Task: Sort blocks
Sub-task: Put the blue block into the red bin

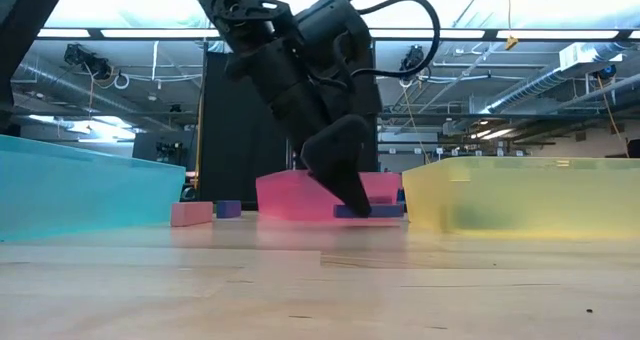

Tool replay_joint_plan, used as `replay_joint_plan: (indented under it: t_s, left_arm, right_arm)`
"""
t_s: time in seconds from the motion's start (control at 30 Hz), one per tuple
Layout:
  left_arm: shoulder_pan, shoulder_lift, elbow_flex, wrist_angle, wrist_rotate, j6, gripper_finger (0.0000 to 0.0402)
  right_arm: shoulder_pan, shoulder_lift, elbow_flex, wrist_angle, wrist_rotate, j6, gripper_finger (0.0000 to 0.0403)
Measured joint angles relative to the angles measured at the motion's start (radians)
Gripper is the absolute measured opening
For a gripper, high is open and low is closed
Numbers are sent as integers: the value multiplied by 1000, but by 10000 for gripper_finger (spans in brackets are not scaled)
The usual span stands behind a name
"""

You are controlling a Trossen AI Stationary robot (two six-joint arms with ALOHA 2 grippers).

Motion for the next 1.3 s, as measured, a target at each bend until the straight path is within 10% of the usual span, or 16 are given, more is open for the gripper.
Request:
replay_joint_plan:
  t_s: [0.9,1.3]
  left_arm:
    - [127,-233,88,-184,-142,35,108]
    - [320,-260,-55,-134,7,-46,159]
  right_arm:
    - [0,0,0,3,-14,-11,197]
    - [-10,0,0,21,-16,100,197]
